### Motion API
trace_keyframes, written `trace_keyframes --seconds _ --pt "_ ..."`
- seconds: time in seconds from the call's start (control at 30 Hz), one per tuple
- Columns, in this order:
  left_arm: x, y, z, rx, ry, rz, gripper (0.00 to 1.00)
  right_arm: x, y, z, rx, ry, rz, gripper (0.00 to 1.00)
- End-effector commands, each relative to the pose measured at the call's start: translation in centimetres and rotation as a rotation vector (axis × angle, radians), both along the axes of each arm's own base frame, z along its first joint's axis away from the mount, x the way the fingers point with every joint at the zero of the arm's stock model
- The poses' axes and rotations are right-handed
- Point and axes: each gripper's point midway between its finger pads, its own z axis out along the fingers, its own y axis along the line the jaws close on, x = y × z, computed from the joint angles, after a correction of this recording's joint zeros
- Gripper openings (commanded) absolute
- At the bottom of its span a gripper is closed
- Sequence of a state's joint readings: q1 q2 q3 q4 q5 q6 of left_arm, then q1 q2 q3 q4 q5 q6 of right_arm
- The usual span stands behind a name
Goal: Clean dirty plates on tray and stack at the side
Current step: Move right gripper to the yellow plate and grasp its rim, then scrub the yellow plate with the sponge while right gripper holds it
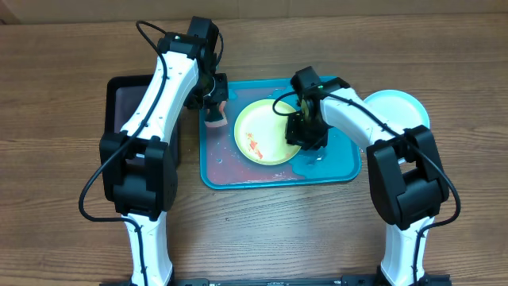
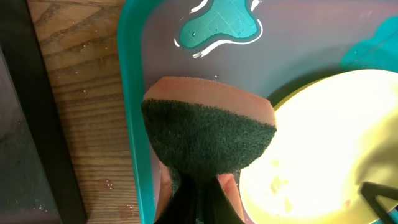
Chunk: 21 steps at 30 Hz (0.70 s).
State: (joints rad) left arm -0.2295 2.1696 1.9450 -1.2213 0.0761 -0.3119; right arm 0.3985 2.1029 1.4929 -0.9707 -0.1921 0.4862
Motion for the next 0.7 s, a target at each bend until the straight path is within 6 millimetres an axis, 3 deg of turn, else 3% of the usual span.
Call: trace_keyframes --seconds 0.0,0.2,0.3,0.57,0.67 --pt "-0.1 -0.5 -0.1 -0.010 0.003 -0.003 0.04 1.0 -0.6 -0.4 0.000 -0.037 0.022 0.49" --pt "-0.1 -0.5 -0.1 -0.010 0.003 -0.003 0.04 4.7 -0.2 0.0 0.033 -0.223 0.209 0.62" --pt "-0.1 -0.5 -0.1 -0.010 0.003 -0.003 0.04 6.2 -0.6 0.2 -0.004 -0.292 0.226 0.62" --pt "-0.1 -0.5 -0.1 -0.011 0.003 -0.003 0.04 6.8 -0.7 0.0 -0.015 -0.316 0.222 0.35" --pt "-0.1 -0.5 -0.1 -0.011 0.003 -0.003 0.04 6.6 -0.8 -0.5 -0.019 -0.299 0.219 0.32"
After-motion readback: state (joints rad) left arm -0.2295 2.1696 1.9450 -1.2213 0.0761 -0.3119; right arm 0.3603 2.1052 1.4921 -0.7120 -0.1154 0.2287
